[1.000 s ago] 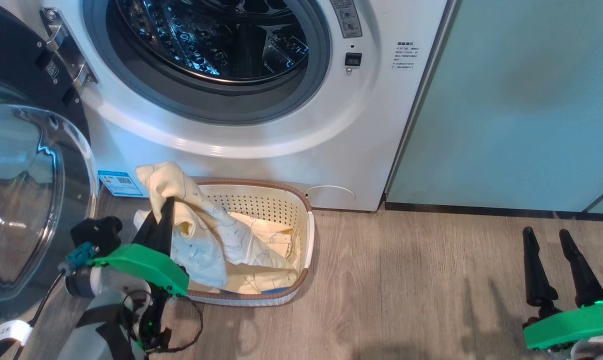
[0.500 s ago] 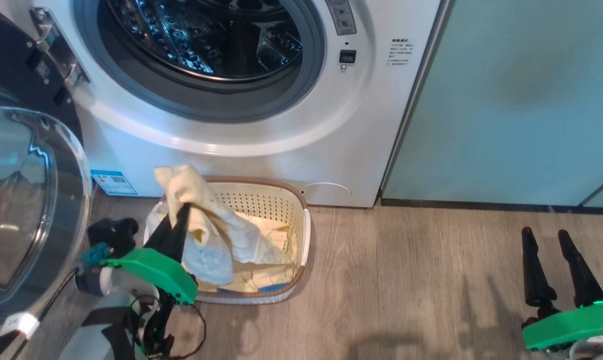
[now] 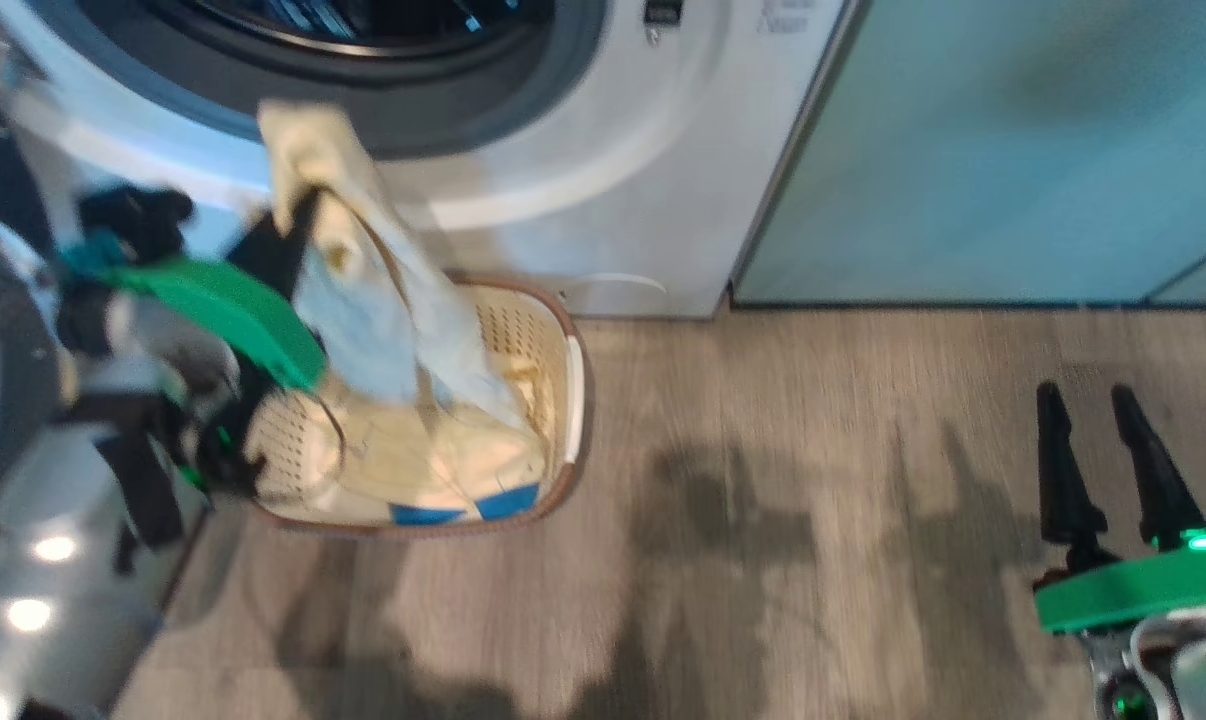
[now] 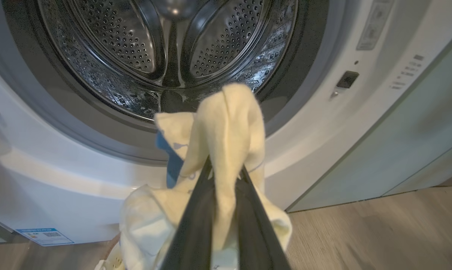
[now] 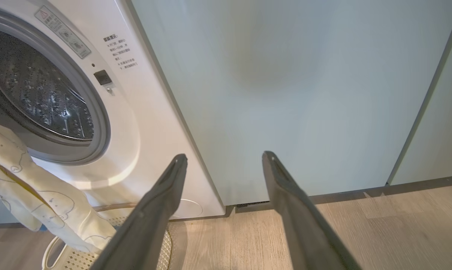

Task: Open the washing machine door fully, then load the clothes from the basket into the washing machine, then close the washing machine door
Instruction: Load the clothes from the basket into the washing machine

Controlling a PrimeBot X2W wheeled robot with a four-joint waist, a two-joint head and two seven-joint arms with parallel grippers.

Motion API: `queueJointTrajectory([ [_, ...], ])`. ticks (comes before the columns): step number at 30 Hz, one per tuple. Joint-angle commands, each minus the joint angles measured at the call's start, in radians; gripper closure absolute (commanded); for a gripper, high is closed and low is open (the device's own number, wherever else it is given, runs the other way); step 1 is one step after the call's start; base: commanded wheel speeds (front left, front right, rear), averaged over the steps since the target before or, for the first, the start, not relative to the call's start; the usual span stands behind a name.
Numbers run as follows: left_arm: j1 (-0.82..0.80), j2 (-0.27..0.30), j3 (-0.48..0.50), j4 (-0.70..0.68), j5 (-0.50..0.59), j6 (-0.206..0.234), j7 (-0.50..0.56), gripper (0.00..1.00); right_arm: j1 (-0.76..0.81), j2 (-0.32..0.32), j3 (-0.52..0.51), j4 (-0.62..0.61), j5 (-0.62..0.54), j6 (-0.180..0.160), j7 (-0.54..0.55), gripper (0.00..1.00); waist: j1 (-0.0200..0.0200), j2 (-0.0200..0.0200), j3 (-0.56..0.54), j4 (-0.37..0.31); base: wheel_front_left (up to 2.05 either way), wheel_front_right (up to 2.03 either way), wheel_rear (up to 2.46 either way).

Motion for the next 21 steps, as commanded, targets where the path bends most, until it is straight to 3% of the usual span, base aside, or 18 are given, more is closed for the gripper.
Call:
queueJointTrajectory([
  [1, -0.084, 0.063, 0.041, -0.014, -0.015, -0.001, 0.002, 1.0, -0.041, -0.006, 0.022, -0.035, 0.005, 0.0, -0.007, 0.0, -0.0001, 0.0, 0.061, -0.039, 0.0, 0.0, 0.0],
  [14, -0.493, 0.117, 0.015, 0.201, -0.003, -0.001, -0.044, 1.0, -0.147, 0.031, 0.003, -0.064, 0.011, 0.0, -0.007, 0.0, -0.0001, 0.0, 0.273, -0.107, 0.0, 0.0, 0.0],
  [21, -0.682, 0.108, 0.002, 0.319, 0.005, -0.001, -0.061, 1.0, -0.188, 0.038, -0.008, -0.069, 0.012, 0.0, -0.007, 0.0, -0.0001, 0.0, 0.371, -0.103, 0.0, 0.0, 0.0],
])
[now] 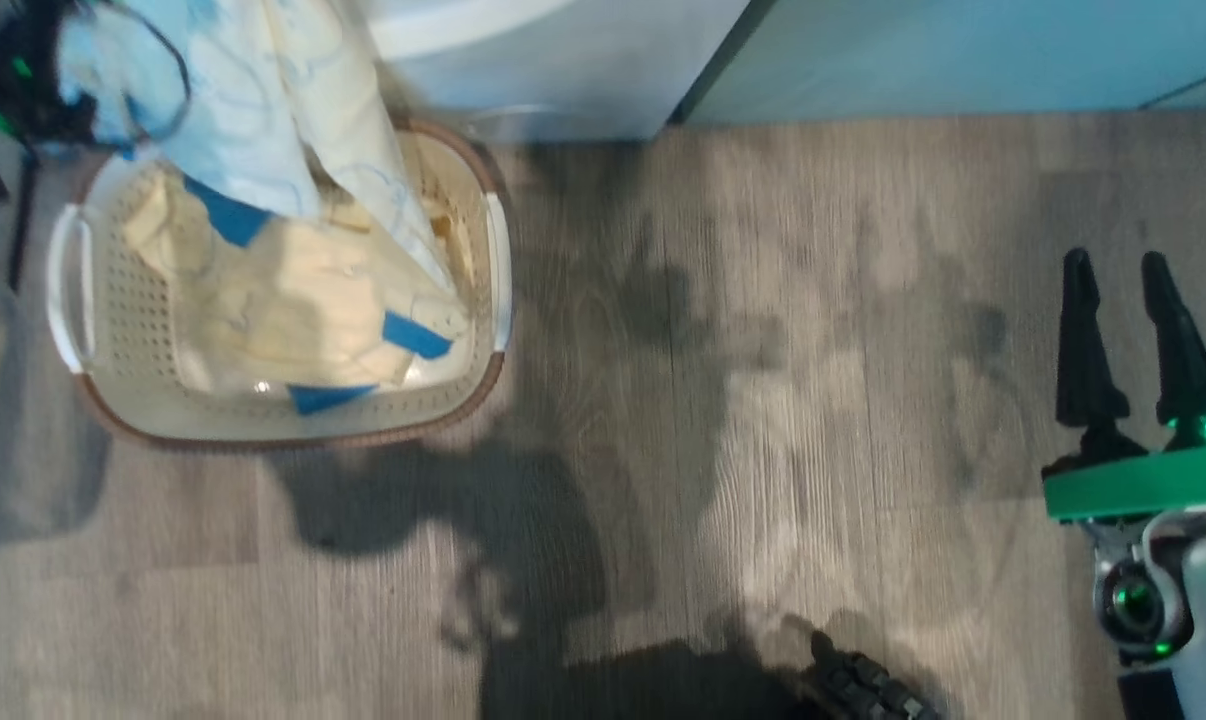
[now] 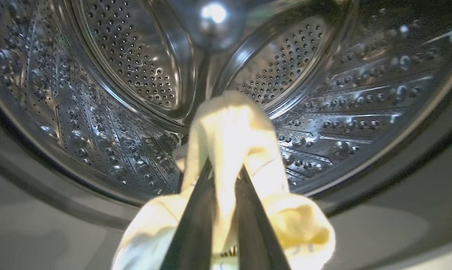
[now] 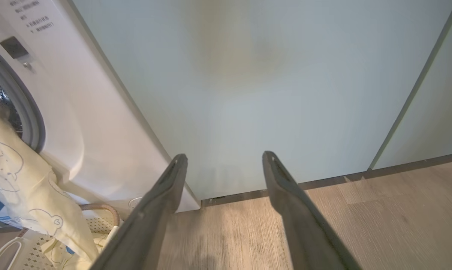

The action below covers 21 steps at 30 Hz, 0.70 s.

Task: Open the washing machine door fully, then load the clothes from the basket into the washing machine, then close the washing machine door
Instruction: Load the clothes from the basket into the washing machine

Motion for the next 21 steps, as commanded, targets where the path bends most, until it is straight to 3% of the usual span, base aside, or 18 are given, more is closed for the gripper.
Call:
queueJointTrajectory([
  [1, -0.076, 0.05, 0.019, -0.004, 0.011, -0.001, -0.018, 1.0, -0.025, -0.01, 0.012, -0.035, 0.003, 0.0, -0.007, 0.0, -0.0003, 0.0, 0.052, -0.004, 0.0, 0.0, 0.0],
  [21, -0.402, 0.069, -0.076, 0.22, 0.043, -0.001, -0.052, 1.0, -0.098, 0.016, 0.032, -0.038, 0.014, 0.0, -0.007, 0.0, -0.0003, 0.0, 0.189, -0.058, 0.0, 0.0, 0.0],
])
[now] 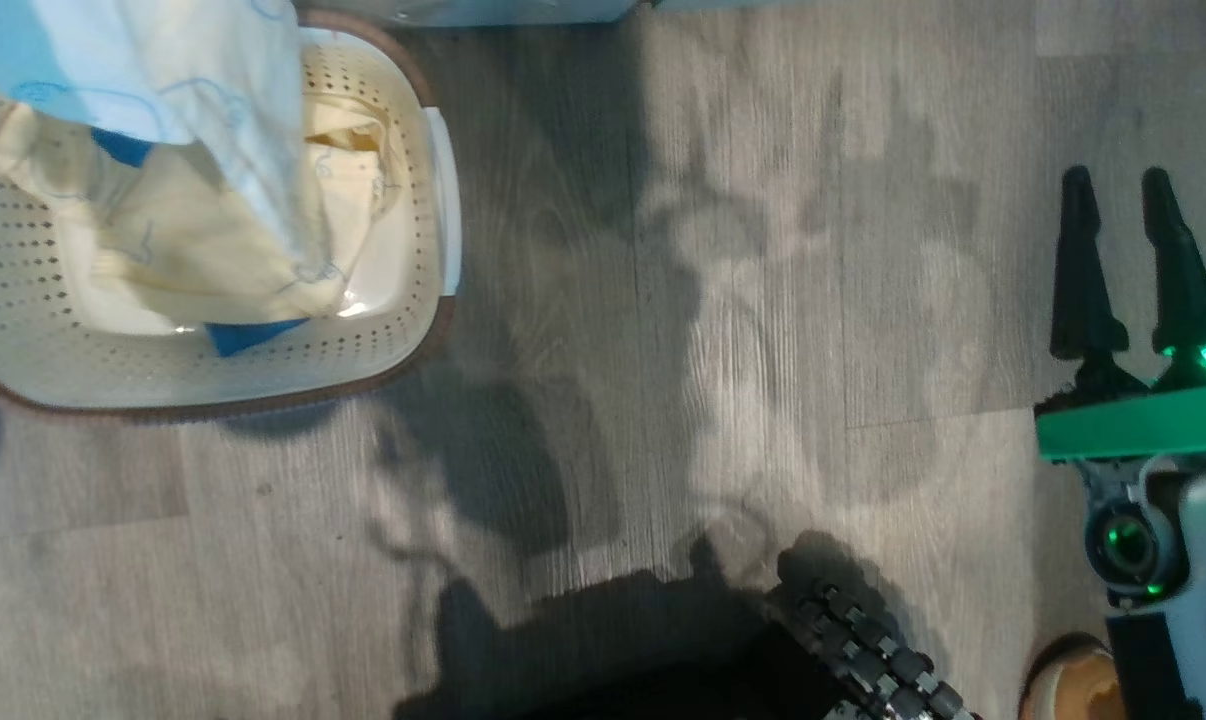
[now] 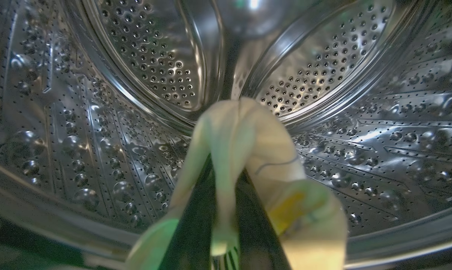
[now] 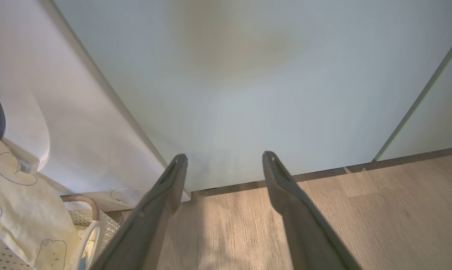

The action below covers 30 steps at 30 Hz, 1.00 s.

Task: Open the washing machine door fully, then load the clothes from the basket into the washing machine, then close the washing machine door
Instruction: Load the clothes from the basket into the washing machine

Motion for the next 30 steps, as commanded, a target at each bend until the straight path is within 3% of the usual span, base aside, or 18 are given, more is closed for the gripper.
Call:
queueJointTrajectory([
  [1, -0.062, 0.052, 0.005, -0.015, 0.014, -0.001, -0.005, 1.0, -0.003, -0.002, 0.019, -0.024, 0.005, 0.0, -0.007, 0.0, -0.0001, 0.0, 0.01, -0.009, 0.0, 0.0, 0.0],
  [8, -0.187, 0.044, -0.027, 0.077, 0.049, 0.004, -0.031, 1.0, -0.025, 0.011, 0.041, -0.019, 0.015, 0.0, -0.007, 0.0, -0.0001, 0.0, 0.04, -0.041, 0.0, 0.0, 0.0],
  [20, -0.271, 0.024, -0.081, 0.161, 0.103, 0.006, -0.056, 1.0, -0.038, 0.02, 0.062, -0.013, 0.026, 0.0, -0.007, 0.0, -0.0001, 0.0, 0.066, -0.068, 0.0, 0.0, 0.0],
  [30, -0.339, 0.048, -0.048, 0.093, 0.129, 0.048, -0.064, 1.0, -0.051, 0.022, 0.063, -0.014, 0.029, 0.0, -0.007, 0.0, -0.0001, 0.0, 0.101, -0.084, 0.0, 0.0, 0.0],
])
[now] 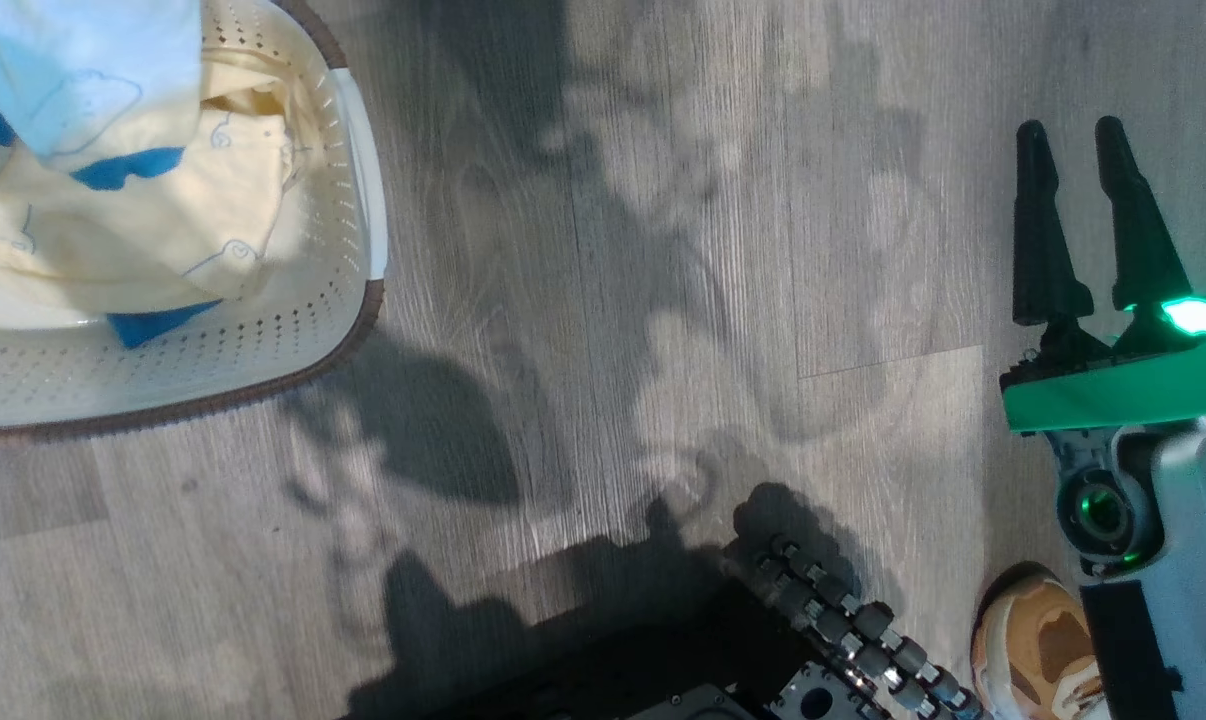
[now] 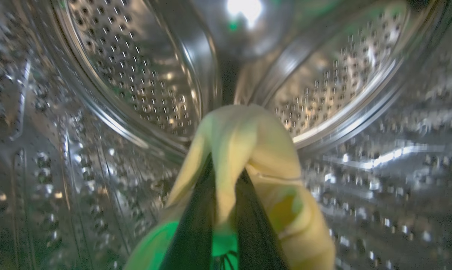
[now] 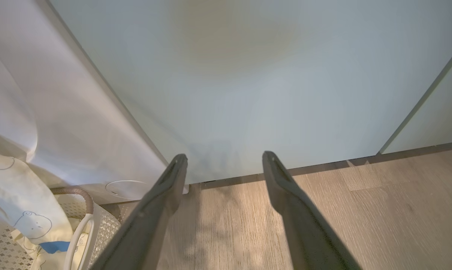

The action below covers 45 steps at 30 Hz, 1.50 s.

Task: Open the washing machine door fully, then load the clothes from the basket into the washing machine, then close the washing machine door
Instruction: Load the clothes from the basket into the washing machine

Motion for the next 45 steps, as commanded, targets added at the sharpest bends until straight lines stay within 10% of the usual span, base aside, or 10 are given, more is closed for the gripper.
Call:
queueJointTrajectory([
  [1, -0.065, 0.04, 0.034, -0.074, 0.013, 0.02, -0.011, 1.0, 0.019, -0.002, 0.008, -0.021, 0.006, 0.0, -0.007, 0.0, 0.0, 0.0, 0.004, 0.0, 0.0, 0.0, 0.0],
  [21, -0.01, 0.026, 0.279, -0.338, 0.103, 0.004, -0.011, 1.0, 0.0, -0.002, 0.026, -0.011, 0.023, 0.0, -0.007, 0.0, 0.0, 0.0, 0.024, -0.002, 0.0, 0.0, 0.0],
  [29, 0.044, -0.006, 0.247, -0.211, 0.15, -0.03, -0.011, 1.0, 0.003, -0.002, 0.023, -0.001, 0.02, 0.0, -0.007, 0.0, 0.0, 0.0, 0.004, 0.01, 0.0, 0.0, 0.0],
  [31, 0.044, -0.011, 0.227, -0.172, 0.156, -0.032, -0.011, 0.51, 0.005, -0.002, 0.022, -0.001, 0.019, 0.0, -0.007, 0.0, 0.0, 0.0, -0.003, 0.013, 0.0, 0.0, 0.0],
  [32, 0.043, -0.015, 0.216, -0.154, 0.157, -0.032, -0.011, 0.03, 0.006, -0.002, 0.022, 0.0, 0.019, 0.0, -0.007, 0.0, 0.0, 0.0, -0.008, 0.015, 0.0, 0.0, 0.0],
  [45, 0.075, -0.07, 0.126, 0.024, 0.119, -0.034, -0.001, 0.0, 0.028, -0.002, -0.001, 0.005, 0.005, 0.0, -0.007, 0.0, 0.0, 0.0, -0.097, 0.045, 0.0, 0.0, 0.0],
])
